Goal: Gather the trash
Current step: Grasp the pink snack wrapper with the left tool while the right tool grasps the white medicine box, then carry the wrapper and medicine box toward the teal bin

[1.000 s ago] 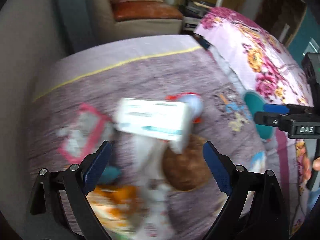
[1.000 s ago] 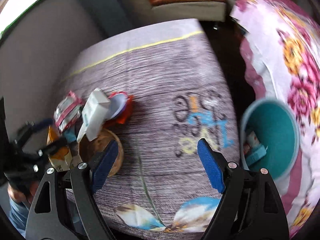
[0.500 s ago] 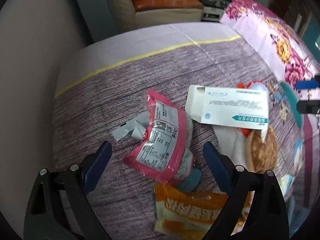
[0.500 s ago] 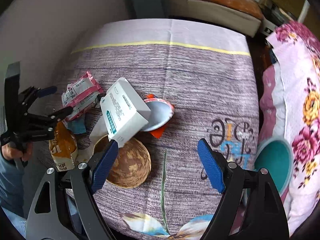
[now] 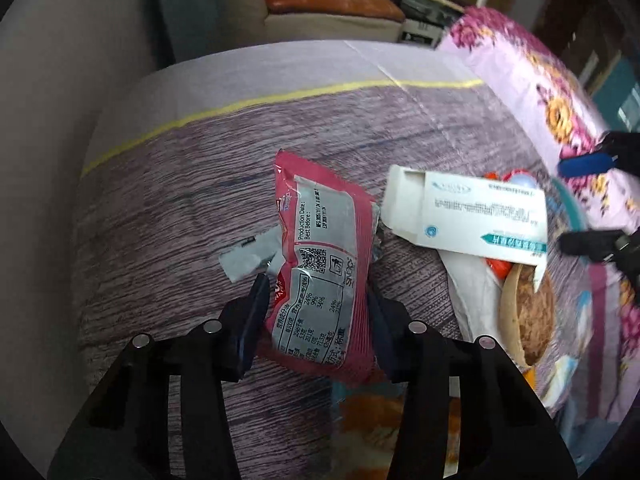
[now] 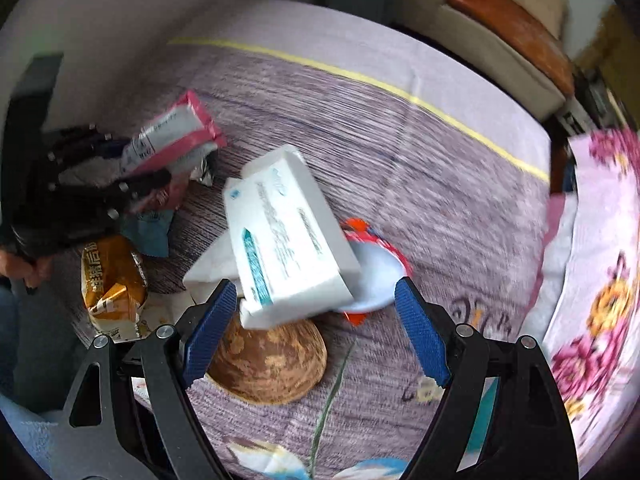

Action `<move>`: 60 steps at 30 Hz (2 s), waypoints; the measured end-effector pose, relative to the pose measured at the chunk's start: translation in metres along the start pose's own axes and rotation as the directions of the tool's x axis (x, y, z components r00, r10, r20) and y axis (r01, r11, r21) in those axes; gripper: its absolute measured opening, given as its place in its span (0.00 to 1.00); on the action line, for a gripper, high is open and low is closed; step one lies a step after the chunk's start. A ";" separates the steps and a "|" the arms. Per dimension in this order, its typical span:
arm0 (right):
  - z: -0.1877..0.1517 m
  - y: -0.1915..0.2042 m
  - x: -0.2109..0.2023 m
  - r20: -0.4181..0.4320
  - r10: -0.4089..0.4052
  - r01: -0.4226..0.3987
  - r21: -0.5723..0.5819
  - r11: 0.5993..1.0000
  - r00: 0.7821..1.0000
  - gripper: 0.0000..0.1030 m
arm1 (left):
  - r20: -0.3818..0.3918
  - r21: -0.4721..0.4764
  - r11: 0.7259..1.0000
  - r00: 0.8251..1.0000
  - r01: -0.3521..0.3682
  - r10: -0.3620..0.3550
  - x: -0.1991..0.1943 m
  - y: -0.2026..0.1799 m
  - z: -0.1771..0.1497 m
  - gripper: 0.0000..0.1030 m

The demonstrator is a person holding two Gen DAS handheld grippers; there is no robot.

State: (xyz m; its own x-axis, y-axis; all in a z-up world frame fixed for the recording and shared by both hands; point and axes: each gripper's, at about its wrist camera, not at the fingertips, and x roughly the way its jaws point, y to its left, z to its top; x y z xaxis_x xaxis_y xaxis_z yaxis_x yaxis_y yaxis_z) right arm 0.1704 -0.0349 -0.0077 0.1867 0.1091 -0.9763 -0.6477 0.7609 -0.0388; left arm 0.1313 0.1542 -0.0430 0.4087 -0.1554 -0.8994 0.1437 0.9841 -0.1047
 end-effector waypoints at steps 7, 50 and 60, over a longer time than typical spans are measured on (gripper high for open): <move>0.030 0.033 0.043 -0.104 -0.056 0.038 -0.171 0.985 0.993 0.75 | 0.035 -0.113 0.992 0.998 0.058 -0.055 -0.016 0.037 -0.006 0.47; -0.096 -0.116 -0.064 0.351 0.117 -0.259 0.394 0.882 0.929 0.63 | 0.132 0.024 0.989 0.980 0.147 -0.149 -0.066 -0.127 0.034 0.47; -0.193 -0.176 -0.073 0.433 0.006 -0.275 0.562 0.780 0.901 0.63 | 0.073 0.158 0.969 0.976 0.190 -0.203 -0.036 -0.229 0.041 0.47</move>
State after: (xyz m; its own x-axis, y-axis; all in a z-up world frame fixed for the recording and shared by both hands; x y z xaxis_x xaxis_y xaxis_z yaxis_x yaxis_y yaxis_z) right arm 0.1284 -0.2999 0.0294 0.4846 0.3799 -0.7879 -0.1419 0.9230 0.3578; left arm 0.1207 -0.0688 0.0307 0.4356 -0.3580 -0.8259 0.3589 0.9105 -0.2054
